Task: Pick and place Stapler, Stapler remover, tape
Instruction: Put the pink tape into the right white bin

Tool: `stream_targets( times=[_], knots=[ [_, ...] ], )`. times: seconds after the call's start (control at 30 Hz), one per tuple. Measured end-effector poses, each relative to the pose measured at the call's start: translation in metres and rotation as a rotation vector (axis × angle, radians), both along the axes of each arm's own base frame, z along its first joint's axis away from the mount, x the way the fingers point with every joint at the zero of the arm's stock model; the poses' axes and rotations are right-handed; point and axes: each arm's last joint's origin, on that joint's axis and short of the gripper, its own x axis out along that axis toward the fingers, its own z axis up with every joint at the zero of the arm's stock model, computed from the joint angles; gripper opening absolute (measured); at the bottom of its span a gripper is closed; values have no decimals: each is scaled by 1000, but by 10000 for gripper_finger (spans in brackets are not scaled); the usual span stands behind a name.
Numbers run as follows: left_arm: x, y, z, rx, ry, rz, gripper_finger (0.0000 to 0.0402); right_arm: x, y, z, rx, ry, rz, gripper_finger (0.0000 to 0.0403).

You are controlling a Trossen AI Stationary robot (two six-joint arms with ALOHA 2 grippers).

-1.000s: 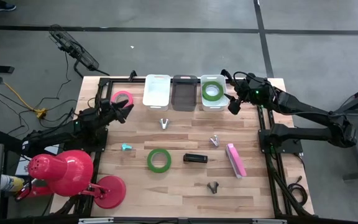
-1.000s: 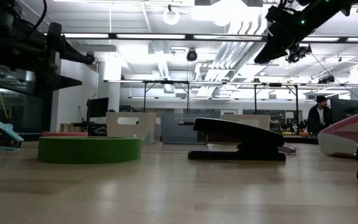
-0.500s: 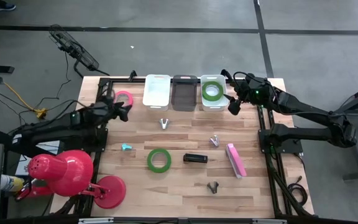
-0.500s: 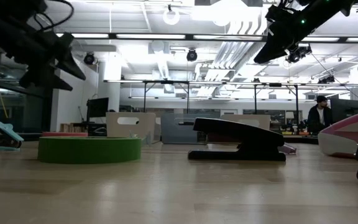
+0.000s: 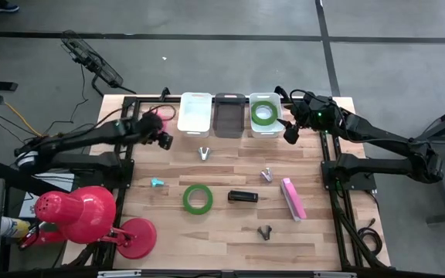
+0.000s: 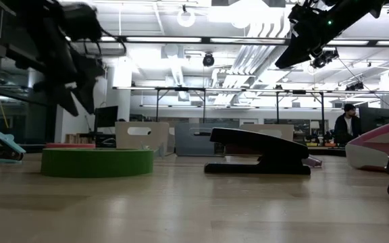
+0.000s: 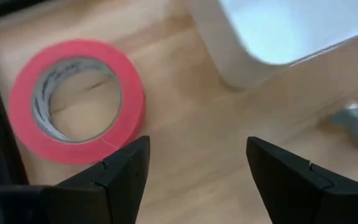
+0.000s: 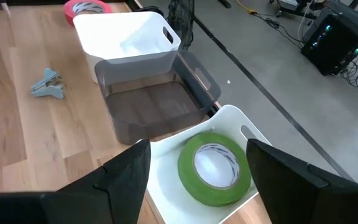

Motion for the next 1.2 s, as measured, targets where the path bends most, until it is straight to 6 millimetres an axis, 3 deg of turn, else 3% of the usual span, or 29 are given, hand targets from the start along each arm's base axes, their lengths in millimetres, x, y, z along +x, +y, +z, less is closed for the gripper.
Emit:
stream_targets(
  times=[0.2, 0.4, 0.63, 1.2],
  knots=[
    [-2, 40, -19, -203, 114, -39, 260, 0, 0, 0, -4, 3, 3, 257],
    [-1, 61, -31, -221, 236, -163, 260, 0, 0, 0, -4, 4, 4, 257],
    [5, 68, -31, -208, 318, -266, 260, -1, 1, -2, 18, 21, 12, 257],
    [11, 78, -65, -278, 521, -276, 260, -1, 1, -2, 24, 21, 20, 257]
  ],
)
